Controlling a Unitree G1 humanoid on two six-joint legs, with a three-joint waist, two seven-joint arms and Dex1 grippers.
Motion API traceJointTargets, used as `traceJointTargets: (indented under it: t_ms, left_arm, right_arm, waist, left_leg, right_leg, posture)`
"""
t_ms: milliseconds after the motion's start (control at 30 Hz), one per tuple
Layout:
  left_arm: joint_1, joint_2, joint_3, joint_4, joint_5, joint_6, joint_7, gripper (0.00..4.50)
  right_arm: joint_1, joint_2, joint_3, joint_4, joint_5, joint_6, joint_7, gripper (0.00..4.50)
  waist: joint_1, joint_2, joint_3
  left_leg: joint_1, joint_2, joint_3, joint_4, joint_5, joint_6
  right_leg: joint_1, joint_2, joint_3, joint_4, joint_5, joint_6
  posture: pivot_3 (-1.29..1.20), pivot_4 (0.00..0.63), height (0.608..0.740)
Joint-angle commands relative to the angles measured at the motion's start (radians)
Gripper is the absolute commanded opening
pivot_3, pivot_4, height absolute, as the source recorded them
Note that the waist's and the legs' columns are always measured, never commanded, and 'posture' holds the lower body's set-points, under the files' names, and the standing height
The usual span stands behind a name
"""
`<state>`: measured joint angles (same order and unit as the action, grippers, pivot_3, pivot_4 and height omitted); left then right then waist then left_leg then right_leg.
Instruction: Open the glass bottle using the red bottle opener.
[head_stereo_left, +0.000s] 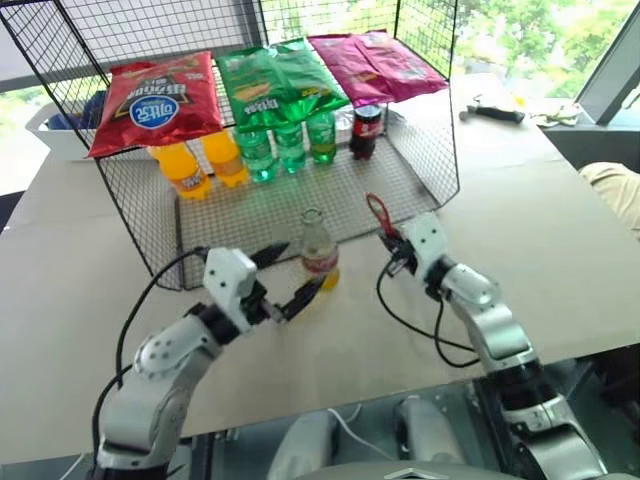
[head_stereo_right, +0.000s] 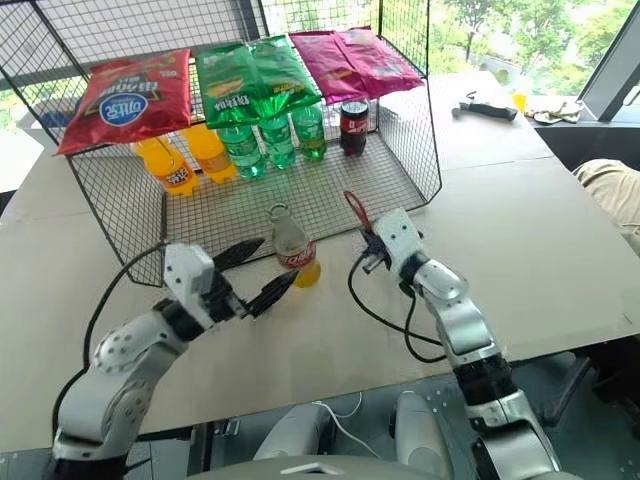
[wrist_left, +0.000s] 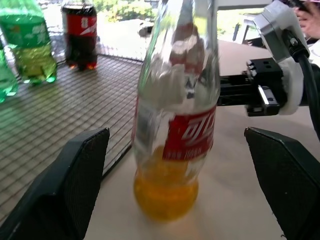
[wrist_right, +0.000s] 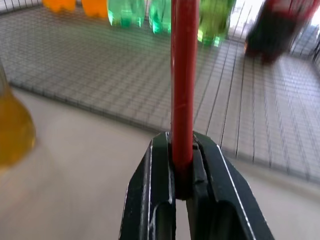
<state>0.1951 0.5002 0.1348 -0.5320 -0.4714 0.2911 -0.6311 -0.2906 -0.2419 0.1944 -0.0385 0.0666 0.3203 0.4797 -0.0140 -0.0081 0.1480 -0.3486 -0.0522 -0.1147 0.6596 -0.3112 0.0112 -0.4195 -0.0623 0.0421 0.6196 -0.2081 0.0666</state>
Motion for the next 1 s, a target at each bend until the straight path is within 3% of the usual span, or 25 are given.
traceJointTargets:
  t_ms: [33,200,233,333,700,1000]
  left_arm:
    - [0.115,0.011,0.069,-0.006,0.023,-0.039,-0.004,4.5]
    - [0.214,0.006,0.134,0.017,0.037,-0.063,0.006,4.5]
    - [0.226,0.002,0.152,0.033,0.048,-0.076,0.016,4.5]
    - [0.267,-0.013,0.201,0.059,0.058,-0.101,0.032,4.5]
    - [0.463,-0.052,0.245,0.111,0.115,-0.197,0.01,4.5]
    - [0.484,-0.057,0.22,0.131,0.175,-0.233,0.022,4.5]
  right_arm:
    - [0.025,-0.09,-0.021,-0.093,-0.031,0.042,0.023,1.75]
    - [0.075,-0.22,-0.014,-0.132,-0.125,-0.065,0.022,4.25]
    - [0.092,-0.229,-0.03,-0.137,-0.132,-0.101,0.006,4.48]
    - [0.164,-0.255,-0.081,-0.175,-0.104,-0.139,0.015,4.48]
    - [0.491,-0.315,-0.207,-0.297,0.222,-0.22,0.297,4.48]
    - [0.51,-0.321,-0.241,-0.258,0.296,-0.206,0.353,4.48]
  waist:
    - [-0.001,0.001,0.001]
    - [0.003,-0.001,0.002]
    - [0.003,-0.001,0.002]
    - [0.002,-0.002,0.002]
    - [0.004,-0.004,0.004]
    - [0.001,-0.004,0.004]
  left_leg:
    - [0.0,0.0,0.0,0.0,0.0,0.0]
    - [0.0,0.0,0.0,-0.001,0.0,0.001]
    - [0.0,0.0,-0.001,-0.001,0.0,0.0]
    - [0.0,0.001,0.0,-0.001,0.0,0.0]
    - [0.0,0.002,0.0,-0.001,-0.004,0.007]
    - [0.003,0.003,0.001,-0.001,-0.004,0.007]
  right_leg:
    - [0.0,0.0,0.0,-0.001,0.0,0.0]
    - [0.001,0.0,-0.002,-0.001,0.0,0.001]
    - [0.002,0.0,-0.003,-0.001,0.0,0.001]
    - [0.002,0.0,-0.002,-0.002,0.0,0.001]
    - [0.006,-0.001,-0.002,-0.01,0.0,0.001]
    - [0.008,0.0,-0.002,-0.009,-0.002,-0.001]
  posture:
    - [0.0,0.15,0.74]
    - [0.0,0.15,0.74]
    - [0.0,0.15,0.74]
    - [0.0,0.15,0.74]
    - [0.0,0.15,0.74]
    - [0.0,0.15,0.74]
